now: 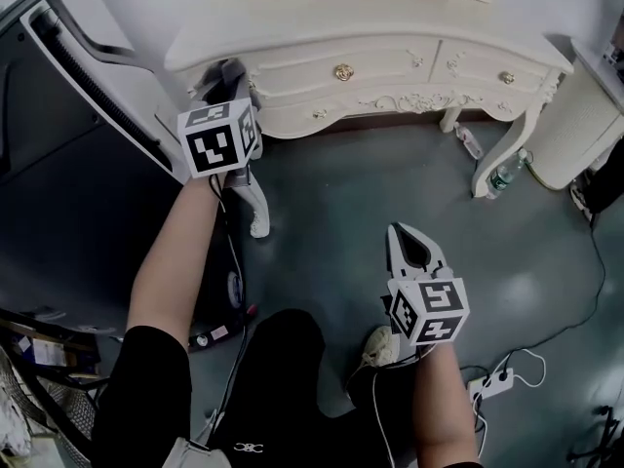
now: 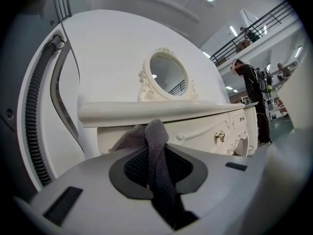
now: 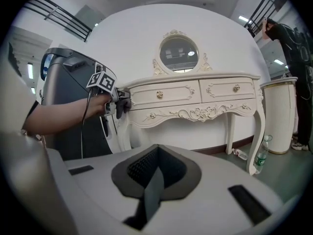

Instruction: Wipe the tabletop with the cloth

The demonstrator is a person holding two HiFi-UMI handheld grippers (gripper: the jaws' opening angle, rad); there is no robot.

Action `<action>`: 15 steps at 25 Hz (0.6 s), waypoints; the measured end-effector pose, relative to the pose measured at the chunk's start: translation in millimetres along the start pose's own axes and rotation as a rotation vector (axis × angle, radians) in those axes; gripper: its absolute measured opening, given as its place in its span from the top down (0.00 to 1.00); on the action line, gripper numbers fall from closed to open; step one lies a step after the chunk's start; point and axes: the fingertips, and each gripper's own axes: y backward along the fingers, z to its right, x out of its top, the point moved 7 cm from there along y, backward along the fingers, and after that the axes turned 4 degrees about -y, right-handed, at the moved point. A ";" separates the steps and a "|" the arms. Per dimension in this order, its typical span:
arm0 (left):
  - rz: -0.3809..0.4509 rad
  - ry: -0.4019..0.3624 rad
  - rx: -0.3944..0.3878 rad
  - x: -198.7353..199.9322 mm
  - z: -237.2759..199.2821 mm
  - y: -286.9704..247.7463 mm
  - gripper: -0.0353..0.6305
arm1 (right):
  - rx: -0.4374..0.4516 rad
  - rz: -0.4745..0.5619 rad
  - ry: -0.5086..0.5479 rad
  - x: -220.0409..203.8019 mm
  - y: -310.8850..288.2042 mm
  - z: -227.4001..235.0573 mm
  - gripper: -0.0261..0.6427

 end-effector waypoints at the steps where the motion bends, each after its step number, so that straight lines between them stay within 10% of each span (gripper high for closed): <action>1: -0.003 -0.014 -0.006 1.0 2.6 0.9 0.85 | -0.005 -0.002 -0.002 -1.8 -1.7 1.7 0.95; 15: 0.000 -0.061 -0.022 15.3 34.7 6.2 0.85 | 0.131 0.037 0.066 15.5 -47.5 -41.6 0.95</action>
